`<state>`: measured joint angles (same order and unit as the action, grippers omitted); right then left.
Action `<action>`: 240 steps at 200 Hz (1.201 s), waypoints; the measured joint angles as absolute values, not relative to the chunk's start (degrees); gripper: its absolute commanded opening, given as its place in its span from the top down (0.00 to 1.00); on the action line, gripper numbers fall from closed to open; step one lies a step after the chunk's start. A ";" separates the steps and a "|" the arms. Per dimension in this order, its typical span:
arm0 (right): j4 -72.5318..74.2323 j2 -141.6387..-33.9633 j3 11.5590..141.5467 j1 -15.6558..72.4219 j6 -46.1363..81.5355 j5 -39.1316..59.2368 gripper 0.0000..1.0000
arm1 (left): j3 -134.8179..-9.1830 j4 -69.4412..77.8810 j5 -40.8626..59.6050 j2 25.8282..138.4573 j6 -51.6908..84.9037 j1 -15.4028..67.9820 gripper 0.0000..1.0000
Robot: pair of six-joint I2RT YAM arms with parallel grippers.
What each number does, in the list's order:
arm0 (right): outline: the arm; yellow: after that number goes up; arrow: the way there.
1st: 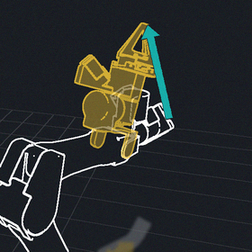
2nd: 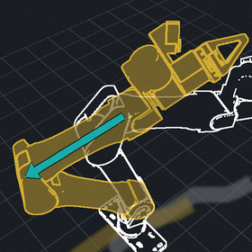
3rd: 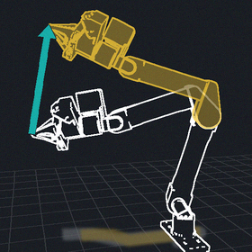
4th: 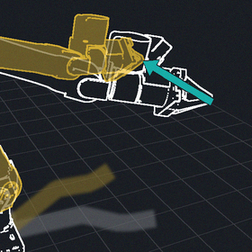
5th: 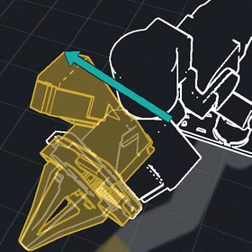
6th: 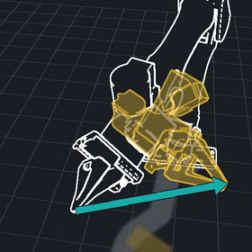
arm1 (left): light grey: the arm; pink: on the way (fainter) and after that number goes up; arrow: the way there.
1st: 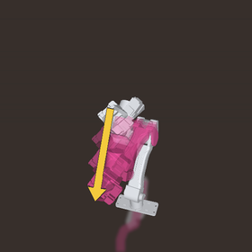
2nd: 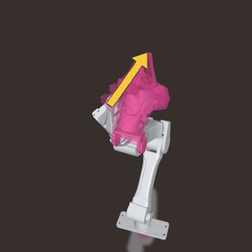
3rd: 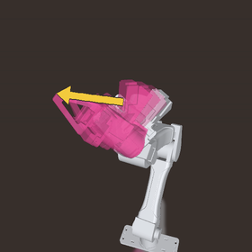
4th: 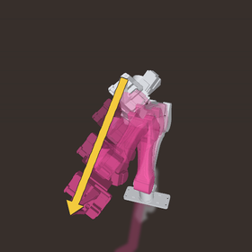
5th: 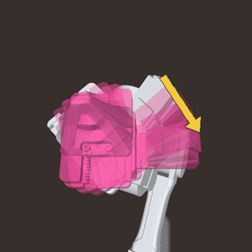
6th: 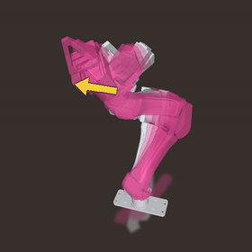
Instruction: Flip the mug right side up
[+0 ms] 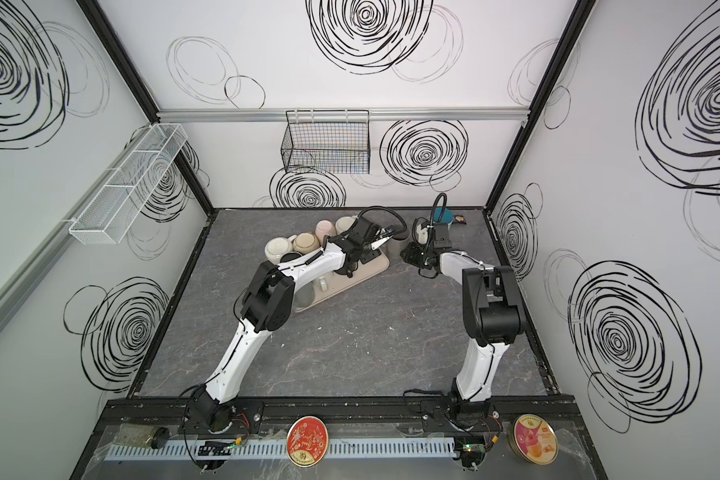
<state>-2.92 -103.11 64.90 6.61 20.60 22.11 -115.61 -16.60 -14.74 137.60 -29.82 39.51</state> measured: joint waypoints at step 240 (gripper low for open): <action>-16.84 -116.05 83.79 33.39 16.40 8.84 0.43 | -55.11 -12.53 -15.88 79.70 13.63 33.95 0.32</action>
<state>-16.84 -116.05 83.79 33.39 16.40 8.84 -55.11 -12.53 -15.88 79.70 13.63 33.95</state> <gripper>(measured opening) 0.586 0.681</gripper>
